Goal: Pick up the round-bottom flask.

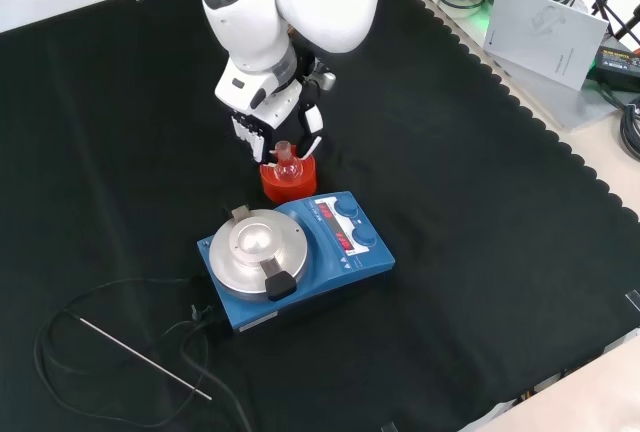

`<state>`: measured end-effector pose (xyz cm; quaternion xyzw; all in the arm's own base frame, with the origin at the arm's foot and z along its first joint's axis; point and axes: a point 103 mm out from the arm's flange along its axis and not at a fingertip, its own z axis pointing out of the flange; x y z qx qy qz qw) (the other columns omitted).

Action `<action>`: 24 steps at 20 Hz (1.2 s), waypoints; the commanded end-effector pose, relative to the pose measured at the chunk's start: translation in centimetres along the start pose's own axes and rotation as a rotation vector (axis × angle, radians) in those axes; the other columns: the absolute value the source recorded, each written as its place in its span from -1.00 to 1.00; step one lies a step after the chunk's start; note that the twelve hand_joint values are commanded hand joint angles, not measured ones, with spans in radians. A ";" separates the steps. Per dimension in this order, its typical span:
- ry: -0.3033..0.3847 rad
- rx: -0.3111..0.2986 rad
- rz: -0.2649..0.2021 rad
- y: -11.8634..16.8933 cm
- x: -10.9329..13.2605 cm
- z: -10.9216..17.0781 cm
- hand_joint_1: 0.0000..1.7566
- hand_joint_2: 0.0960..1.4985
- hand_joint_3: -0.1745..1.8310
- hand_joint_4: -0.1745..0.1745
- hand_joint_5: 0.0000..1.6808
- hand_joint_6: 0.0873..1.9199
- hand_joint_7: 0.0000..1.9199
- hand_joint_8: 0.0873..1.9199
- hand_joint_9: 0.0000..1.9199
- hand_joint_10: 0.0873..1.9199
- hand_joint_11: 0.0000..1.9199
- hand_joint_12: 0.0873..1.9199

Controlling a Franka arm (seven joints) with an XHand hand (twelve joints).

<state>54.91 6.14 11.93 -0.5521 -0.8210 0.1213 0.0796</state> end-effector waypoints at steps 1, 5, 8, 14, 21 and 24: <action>0.003 -0.005 0.000 0.0 0.0 0.3 0.27 -0.56 0.13 -1.00 0.23 -0.19 0.43 -0.34 0.50 -0.42 0.37 0.04; 0.005 -0.018 0.003 -0.1 0.0 0.3 0.35 -0.25 -0.11 -1.00 0.45 -0.28 0.48 -0.40 0.55 -0.48 0.42 0.02; 0.003 -0.029 0.003 -0.1 0.0 0.0 0.36 -0.22 -0.13 -1.00 0.48 -0.31 0.49 -0.41 0.57 -0.51 0.44 0.01; 0.004 -0.043 0.005 0.0 0.1 -0.2 0.42 -0.26 -0.10 -1.00 0.47 -0.35 0.52 -0.46 0.61 -0.56 0.50 -0.03; -0.003 -0.047 0.006 -0.1 0.1 -0.3 0.51 -0.31 -0.06 -1.00 0.44 -0.39 0.51 -0.47 0.66 -0.62 0.55 -0.05; -0.004 -0.049 0.005 -0.2 0.0 -0.4 0.51 -0.31 -0.05 -1.00 0.44 -0.39 0.51 -0.46 0.68 -0.63 0.56 -0.05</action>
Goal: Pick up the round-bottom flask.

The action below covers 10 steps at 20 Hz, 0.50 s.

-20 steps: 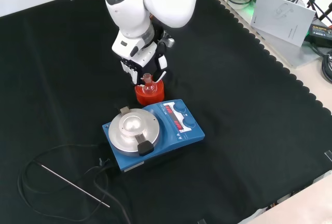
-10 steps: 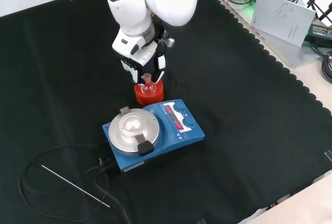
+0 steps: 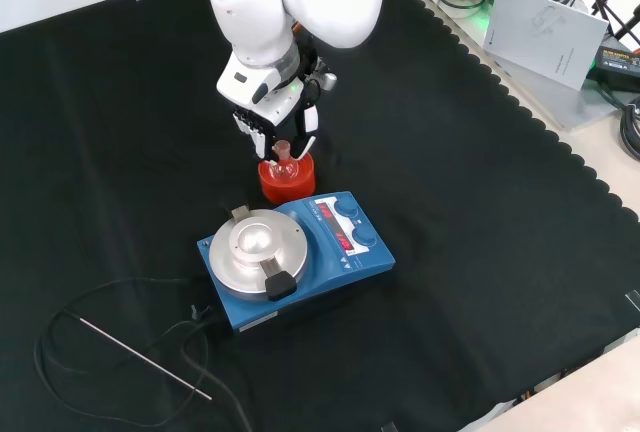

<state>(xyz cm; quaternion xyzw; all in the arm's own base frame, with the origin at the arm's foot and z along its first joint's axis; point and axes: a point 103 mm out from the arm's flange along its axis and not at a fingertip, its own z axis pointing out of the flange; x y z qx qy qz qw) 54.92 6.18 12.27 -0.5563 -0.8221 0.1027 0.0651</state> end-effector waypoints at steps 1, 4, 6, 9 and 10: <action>-0.002 -0.002 0.000 -0.1 0.0 -0.2 0.51 -0.32 -0.05 -1.00 0.44 -0.39 0.51 -0.46 0.68 -0.63 0.57 -0.06; -0.010 -0.006 -0.001 -0.6 0.2 -1.1 0.51 -0.32 -0.04 -1.00 0.44 -0.39 0.51 -0.46 0.69 -0.64 0.57 -0.06; -0.013 -0.007 0.000 -0.8 0.4 -1.5 0.51 -0.32 -0.04 -1.00 0.44 -0.39 0.51 -0.45 0.70 -0.64 0.58 -0.06; -0.010 -0.012 -0.003 -0.9 0.4 -1.7 0.51 -0.34 -0.03 -1.00 0.44 -0.39 0.51 -0.44 0.70 -0.65 0.59 -0.06; -0.010 -0.014 -0.004 -1.1 0.4 -2.0 0.51 -0.34 -0.02 -1.00 0.45 -0.39 0.51 -0.44 0.71 -0.66 0.59 -0.07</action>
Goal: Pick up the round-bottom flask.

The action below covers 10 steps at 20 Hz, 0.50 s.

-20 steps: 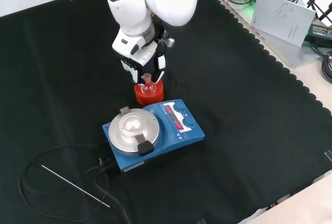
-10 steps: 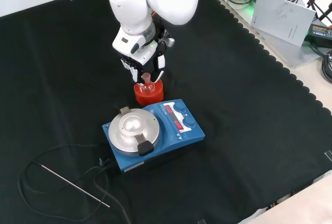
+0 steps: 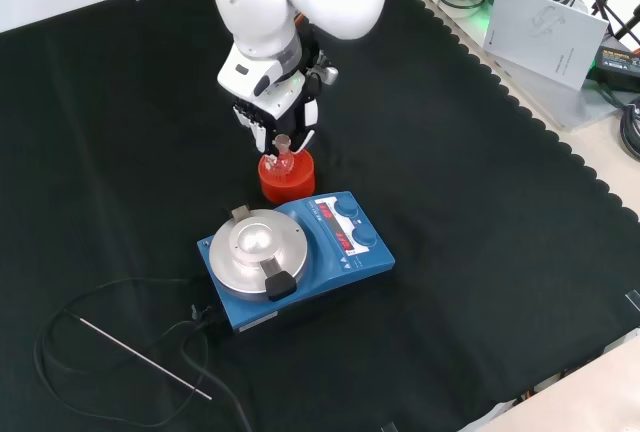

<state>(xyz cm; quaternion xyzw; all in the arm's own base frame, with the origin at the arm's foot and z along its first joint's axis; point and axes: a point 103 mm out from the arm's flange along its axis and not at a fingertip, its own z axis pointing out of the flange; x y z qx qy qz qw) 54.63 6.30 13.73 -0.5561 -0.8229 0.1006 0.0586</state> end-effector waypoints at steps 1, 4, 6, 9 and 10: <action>-0.004 -0.007 -0.004 -0.8 0.4 -1.1 0.51 -0.35 -0.01 -1.00 0.45 -0.39 0.51 -0.44 0.71 -0.66 0.60 -0.07; -0.009 -0.010 -0.006 -1.4 0.8 -2.4 0.51 -0.36 0.00 -1.00 0.45 -0.38 0.51 -0.44 0.71 -0.66 0.60 -0.07; -0.012 -0.015 -0.007 -1.6 1.0 -3.0 0.51 -0.36 0.00 -1.00 0.45 -0.38 0.51 -0.44 0.71 -0.66 0.61 -0.07; -0.016 -0.016 -0.010 -2.0 1.3 -3.6 0.51 -0.37 0.01 -1.00 0.46 -0.38 0.52 -0.44 0.72 -0.67 0.61 -0.07; -0.017 -0.017 -0.012 -2.2 1.5 -4.0 0.51 -0.37 0.02 -1.00 0.46 -0.38 0.52 -0.44 0.72 -0.67 0.62 -0.07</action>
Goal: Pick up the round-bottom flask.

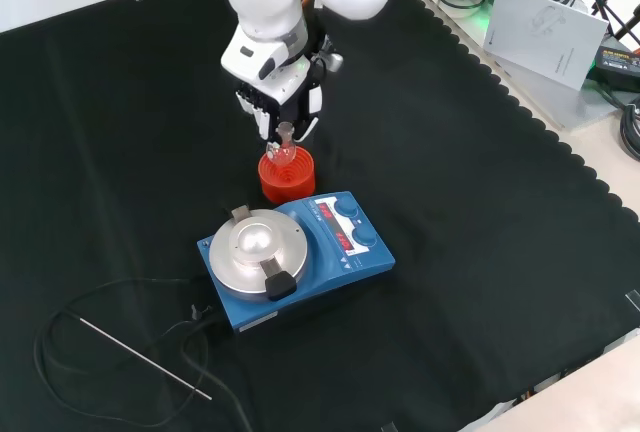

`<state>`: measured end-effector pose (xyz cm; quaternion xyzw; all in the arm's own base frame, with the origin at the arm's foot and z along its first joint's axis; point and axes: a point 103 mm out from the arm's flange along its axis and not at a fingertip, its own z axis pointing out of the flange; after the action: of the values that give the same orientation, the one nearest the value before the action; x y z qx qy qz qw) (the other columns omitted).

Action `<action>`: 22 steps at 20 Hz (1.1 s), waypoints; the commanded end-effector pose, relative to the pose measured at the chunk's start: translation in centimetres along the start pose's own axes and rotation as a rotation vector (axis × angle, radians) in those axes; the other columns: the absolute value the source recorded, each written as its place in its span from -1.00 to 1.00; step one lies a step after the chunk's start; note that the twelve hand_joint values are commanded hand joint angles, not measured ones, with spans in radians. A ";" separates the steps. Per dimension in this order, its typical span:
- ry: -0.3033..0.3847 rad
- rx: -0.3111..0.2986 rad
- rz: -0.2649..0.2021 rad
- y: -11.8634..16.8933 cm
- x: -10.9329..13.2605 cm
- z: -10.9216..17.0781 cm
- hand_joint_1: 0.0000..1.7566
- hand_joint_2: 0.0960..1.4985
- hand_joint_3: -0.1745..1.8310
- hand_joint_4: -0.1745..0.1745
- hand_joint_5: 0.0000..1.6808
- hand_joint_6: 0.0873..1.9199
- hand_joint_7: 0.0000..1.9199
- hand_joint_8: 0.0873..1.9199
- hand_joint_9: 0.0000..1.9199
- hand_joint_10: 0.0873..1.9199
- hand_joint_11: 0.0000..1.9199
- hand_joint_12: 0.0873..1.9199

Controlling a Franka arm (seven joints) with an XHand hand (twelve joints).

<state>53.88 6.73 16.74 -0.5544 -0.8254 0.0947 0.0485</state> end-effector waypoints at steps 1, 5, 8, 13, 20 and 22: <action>-0.008 0.004 -0.010 -1.1 1.0 -1.5 0.51 -0.38 0.02 -1.00 0.46 -0.38 0.52 -0.44 0.72 -0.67 0.62 -0.07; -0.012 -0.004 -0.014 -1.8 1.6 -2.5 0.51 -0.38 0.02 -1.00 0.46 -0.37 0.52 -0.44 0.72 -0.67 0.62 -0.07; -0.011 -0.016 -0.020 -2.3 2.0 -3.0 0.51 -0.38 0.02 -1.00 0.46 -0.37 0.52 -0.44 0.72 -0.67 0.62 -0.07; -0.019 -0.025 -0.030 -3.0 2.7 -3.9 0.51 -0.38 0.03 -1.00 0.46 -0.37 0.52 -0.44 0.72 -0.67 0.62 -0.07; -0.038 -0.051 -0.045 -3.7 3.3 -5.7 0.51 -0.39 0.03 -1.00 0.46 -0.37 0.53 -0.44 0.73 -0.67 0.62 -0.07; -0.041 -0.057 -0.041 -3.9 3.2 -6.2 0.51 -0.39 0.04 -1.00 0.46 -0.37 0.53 -0.44 0.73 -0.68 0.62 -0.07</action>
<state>50.64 8.75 22.67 -0.5387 -0.8382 0.0819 0.0237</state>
